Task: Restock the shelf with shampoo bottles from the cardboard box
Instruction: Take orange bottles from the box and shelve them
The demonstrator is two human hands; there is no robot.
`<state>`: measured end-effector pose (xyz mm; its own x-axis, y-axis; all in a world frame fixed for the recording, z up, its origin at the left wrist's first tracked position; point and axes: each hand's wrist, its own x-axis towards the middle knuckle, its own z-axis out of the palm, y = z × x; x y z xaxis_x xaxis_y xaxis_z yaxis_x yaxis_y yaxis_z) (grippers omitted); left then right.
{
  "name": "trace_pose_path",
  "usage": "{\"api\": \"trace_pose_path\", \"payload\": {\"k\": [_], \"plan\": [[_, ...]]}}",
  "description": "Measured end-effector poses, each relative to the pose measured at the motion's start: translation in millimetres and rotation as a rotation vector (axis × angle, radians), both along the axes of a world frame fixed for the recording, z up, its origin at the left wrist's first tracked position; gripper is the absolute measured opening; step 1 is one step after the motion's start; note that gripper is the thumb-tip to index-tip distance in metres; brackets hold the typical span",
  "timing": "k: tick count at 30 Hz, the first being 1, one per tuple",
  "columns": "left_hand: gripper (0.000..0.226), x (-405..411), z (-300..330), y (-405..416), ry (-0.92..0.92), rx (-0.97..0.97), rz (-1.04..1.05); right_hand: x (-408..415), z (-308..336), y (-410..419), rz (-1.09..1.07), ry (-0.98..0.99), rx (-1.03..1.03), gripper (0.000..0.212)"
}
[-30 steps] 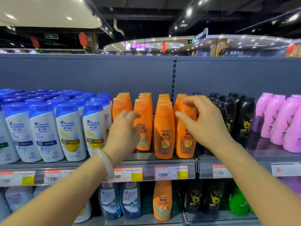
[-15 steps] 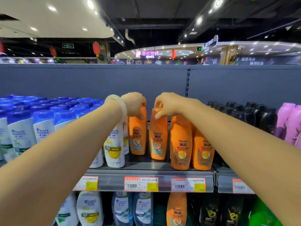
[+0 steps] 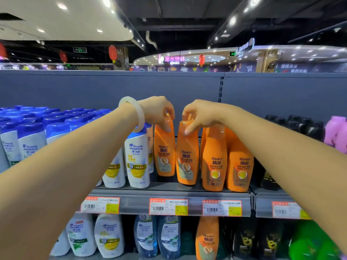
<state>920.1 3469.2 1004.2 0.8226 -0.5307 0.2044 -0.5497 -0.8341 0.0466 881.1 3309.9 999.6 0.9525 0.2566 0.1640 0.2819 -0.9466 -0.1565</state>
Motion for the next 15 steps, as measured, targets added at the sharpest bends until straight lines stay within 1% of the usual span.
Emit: {"api": "trace_pose_path", "payload": {"k": [6, 11, 15], "plan": [[0.046, -7, -8, 4, 0.030, 0.041, 0.012, -5, 0, -3, -0.004, 0.077, 0.006, 0.051], [0.044, -13, -8, 5, 0.022, 0.059, 0.007, -10, -3, -6, -0.018, 0.076, 0.026, 0.050], [0.045, -15, -9, 3, 0.031, 0.071, 0.010, -13, -3, -7, -0.028, 0.087, 0.034, 0.054]]}}
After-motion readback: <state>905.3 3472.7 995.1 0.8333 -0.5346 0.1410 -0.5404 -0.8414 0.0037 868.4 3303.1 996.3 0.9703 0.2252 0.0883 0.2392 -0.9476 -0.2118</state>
